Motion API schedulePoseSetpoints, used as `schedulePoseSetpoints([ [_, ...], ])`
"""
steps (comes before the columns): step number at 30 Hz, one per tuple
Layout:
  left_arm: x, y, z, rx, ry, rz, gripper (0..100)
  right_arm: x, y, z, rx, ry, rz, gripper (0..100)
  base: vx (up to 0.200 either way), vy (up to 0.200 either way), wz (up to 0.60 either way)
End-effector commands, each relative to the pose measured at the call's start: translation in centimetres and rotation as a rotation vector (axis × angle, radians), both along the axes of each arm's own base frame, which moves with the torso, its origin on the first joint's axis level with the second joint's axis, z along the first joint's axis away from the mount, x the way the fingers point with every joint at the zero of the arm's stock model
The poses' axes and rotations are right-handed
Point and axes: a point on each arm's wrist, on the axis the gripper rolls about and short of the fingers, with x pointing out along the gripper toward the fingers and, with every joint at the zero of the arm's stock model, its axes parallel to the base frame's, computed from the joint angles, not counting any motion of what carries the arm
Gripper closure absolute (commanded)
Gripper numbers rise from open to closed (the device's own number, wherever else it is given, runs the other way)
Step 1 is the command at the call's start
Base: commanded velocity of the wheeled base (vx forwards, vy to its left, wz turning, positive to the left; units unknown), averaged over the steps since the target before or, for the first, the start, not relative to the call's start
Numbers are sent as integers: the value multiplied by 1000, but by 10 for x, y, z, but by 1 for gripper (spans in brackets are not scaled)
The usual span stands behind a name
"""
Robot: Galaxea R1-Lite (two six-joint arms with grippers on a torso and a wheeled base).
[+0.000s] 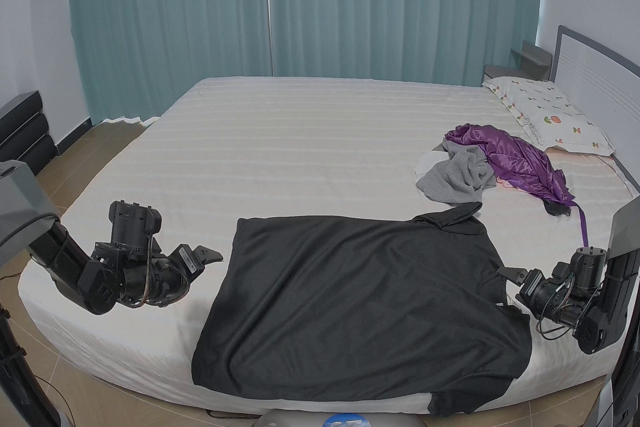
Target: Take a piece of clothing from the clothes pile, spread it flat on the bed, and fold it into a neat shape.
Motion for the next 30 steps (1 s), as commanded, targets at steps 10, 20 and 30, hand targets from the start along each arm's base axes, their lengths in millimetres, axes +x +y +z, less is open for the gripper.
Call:
schedulePoseSetpoints([
  [10,120,-10,-28,-48,-77,-36,0,0,5,1,22,-5,8,0,0,0,0],
  [20,171,-6,-55,17,-95,-78,0,0,8,1,28,-1,14,0,0,0,0],
  [30,202,-13,-71,23,-97,-83,0,-1,11,0,28,5,27,0,0,0,0],
])
